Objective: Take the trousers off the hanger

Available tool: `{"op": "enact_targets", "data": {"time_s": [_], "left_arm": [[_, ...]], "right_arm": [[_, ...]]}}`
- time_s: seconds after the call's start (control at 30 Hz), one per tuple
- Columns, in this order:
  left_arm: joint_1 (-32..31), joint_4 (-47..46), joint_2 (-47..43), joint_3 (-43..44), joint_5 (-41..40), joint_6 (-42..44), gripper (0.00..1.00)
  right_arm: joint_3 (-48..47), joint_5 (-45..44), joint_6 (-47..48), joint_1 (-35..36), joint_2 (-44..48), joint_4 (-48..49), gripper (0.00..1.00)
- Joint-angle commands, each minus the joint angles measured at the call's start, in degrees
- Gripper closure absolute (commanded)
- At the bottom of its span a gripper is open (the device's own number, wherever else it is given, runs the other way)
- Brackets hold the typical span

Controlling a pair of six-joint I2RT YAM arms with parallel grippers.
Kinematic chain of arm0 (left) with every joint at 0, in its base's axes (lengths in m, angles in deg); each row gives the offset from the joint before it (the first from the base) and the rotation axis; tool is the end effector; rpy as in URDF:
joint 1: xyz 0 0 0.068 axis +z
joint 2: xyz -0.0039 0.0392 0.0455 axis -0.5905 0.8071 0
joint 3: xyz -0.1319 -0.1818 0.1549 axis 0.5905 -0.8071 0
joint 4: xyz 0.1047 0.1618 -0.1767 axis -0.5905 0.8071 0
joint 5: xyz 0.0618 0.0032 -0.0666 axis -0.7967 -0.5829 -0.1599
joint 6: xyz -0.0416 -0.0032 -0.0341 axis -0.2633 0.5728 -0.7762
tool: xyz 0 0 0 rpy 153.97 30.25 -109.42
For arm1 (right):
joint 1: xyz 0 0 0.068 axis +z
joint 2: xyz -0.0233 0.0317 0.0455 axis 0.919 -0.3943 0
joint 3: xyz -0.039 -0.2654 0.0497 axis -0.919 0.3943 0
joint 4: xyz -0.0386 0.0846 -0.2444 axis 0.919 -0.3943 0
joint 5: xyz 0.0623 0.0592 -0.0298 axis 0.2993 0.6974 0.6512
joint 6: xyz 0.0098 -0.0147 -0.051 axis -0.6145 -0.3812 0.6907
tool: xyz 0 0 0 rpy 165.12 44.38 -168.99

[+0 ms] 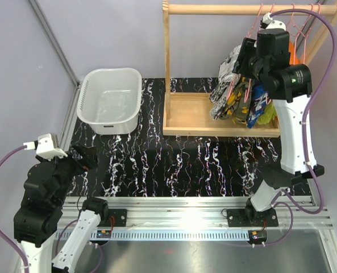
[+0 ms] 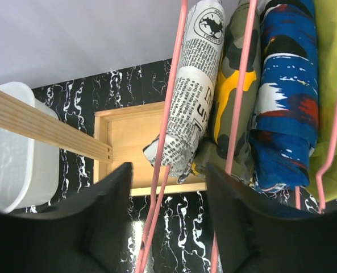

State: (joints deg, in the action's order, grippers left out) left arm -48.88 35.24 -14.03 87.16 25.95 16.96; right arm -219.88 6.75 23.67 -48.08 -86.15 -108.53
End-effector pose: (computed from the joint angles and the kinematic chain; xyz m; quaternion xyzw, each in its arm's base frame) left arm 0.0198 0.0032 0.3950 -0.1244 0.7809 -0.0971 0.6044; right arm 0.2725 0.0808 0.5454 0.0701 0.8307 0.0405 0.5508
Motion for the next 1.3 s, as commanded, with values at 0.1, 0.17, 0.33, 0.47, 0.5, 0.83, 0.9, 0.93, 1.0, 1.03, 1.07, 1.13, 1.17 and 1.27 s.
{"op": "enact_targets", "data": {"time_s": [0.1, 0.17, 0.33, 0.47, 0.5, 0.83, 0.9, 0.93, 1.0, 1.03, 1.07, 1.13, 1.17, 1.27], "left_arm": [[-0.1, -0.6, 0.6, -0.8, 1.2, 1.3, 0.01], [-0.1, -0.4, 0.5, -1.1, 1.0, 1.6, 0.01], [-0.1, 0.1, 0.9, -1.8, 1.0, 2.4, 0.01], [-0.1, 0.7, 1.0, -2.6, 0.9, 3.0, 0.01], [-0.1, 0.8, 0.8, -2.9, 0.7, 3.3, 0.01], [-0.1, 0.3, -0.4, -4.4, 1.0, 3.5, 0.01], [-0.1, 0.3, -0.4, -4.5, 1.1, 3.5, 0.01], [-0.1, 0.3, -0.4, -4.5, 1.1, 3.5, 0.01], [-0.1, 0.2, -0.5, -4.5, 1.2, 3.5, 0.01], [-0.1, 0.3, -0.4, -4.6, 1.2, 3.5, 0.01], [-0.1, 0.3, -0.4, -4.5, 1.2, 3.5, 0.01], [-0.1, 0.3, -0.4, -4.5, 1.4, 3.4, 0.01], [-0.1, 0.3, -0.3, -4.6, 1.5, 3.3, 0.01], [-0.1, 0.2, -0.1, -4.7, 2.1, 2.8, 0.01]], "right_arm": [[-3.4, -5.5, 1.4, 0.9, -4.4, 1.0, 0.53], [-3.0, -7.9, 1.8, 1.0, -5.4, 1.0, 0.53], [-1.9, -10.0, 1.6, 1.1, -7.0, 0.8, 0.67], [1.0, -11.3, 1.9, 1.1, -6.5, 2.1, 0.76], [1.4, -11.2, 2.3, 1.1, -6.2, 2.3, 0.78], [3.3, -7.9, 2.5, 1.1, -2.4, 5.6, 1.00], [2.8, -7.9, 3.5, 1.1, -1.7, 6.3, 1.00], [1.8, -7.9, 4.0, 1.1, -1.6, 6.4, 1.00], [0.6, -8.3, 5.3, 1.1, -1.9, 6.0, 1.00], [-0.2, -8.2, 5.7, 1.0, -1.9, 6.0, 1.00], [-0.4, -7.7, 6.4, 1.1, -1.8, 6.3, 1.00], [-0.5, -5.3, 8.1, 1.0, -1.1, 7.3, 1.00], [-0.3, -4.2, 8.6, 1.1, -0.7, 8.6, 1.00], [1.1, -1.8, 10.3, 1.1, 2.1, 12.4, 1.00]]}}
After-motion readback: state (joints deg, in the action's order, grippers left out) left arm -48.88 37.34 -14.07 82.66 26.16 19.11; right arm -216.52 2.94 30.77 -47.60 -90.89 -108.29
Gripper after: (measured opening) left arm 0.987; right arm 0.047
